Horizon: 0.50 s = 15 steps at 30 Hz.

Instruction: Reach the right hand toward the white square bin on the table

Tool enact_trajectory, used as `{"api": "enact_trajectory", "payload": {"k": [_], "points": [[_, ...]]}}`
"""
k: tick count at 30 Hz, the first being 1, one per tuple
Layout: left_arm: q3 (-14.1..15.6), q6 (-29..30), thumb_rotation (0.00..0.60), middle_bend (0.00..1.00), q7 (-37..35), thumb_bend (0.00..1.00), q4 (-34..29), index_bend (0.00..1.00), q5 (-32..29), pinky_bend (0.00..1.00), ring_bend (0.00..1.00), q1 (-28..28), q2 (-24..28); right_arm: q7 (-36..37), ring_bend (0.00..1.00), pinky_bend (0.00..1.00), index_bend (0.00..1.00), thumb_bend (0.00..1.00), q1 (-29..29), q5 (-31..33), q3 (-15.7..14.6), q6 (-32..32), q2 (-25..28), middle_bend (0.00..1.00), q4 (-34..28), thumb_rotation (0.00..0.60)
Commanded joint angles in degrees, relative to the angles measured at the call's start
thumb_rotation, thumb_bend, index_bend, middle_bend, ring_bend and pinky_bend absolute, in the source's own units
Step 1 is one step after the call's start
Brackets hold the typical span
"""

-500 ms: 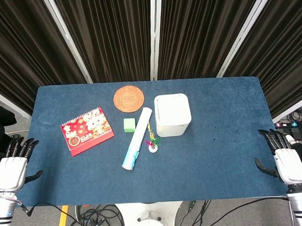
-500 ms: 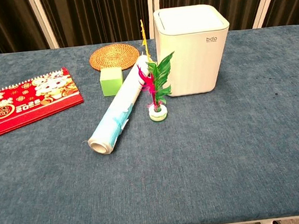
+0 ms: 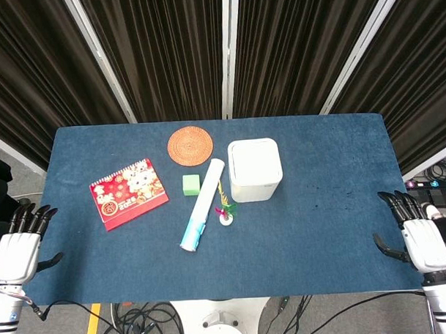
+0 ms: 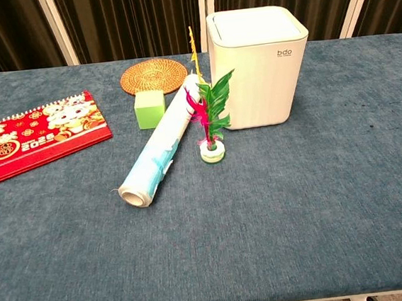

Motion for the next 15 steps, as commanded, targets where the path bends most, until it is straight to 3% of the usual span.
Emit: {"api": "enact_trajectory", "payload": {"k": [1, 6, 10, 15], "points": [[-0.02, 0.15, 0.600, 0.11, -0.07, 0.00, -0.08, 0.15, 0.17, 0.02, 0.02, -0.01, 0.15, 0.45, 0.00, 0.00, 0.08, 0.26, 1.41, -1.26, 0.19, -1.19, 0.81, 0.10, -0.40, 0.600], [-0.13, 0.38, 0.600, 0.11, -0.35, 0.00, -0.12, 0.15, 0.42, 0.02, 0.02, -0.07, 0.36, -0.36, 0.00, 0.00, 0.08, 0.26, 6.86, -2.99, 2.51, -5.90, 2.36, 0.10, -2.36, 0.600], [-0.13, 0.29, 0.600, 0.11, -0.59, 0.00, 0.26, 0.15, 0.56, 0.02, 0.02, -0.20, 0.11, -0.77, 0.00, 0.00, 0.08, 0.24, 15.24, -1.87, 5.59, -15.99, 2.51, 0.12, -3.55, 0.600], [-0.11, 0.08, 0.600, 0.11, -1.00, 0.00, 0.83, 0.15, -0.03, 0.02, 0.02, -0.05, -0.13, -2.77, 0.00, 0.00, 0.19, 0.21, 24.55, 1.34, 9.51, -25.93, -0.73, 0.16, -2.64, 0.600]]}}
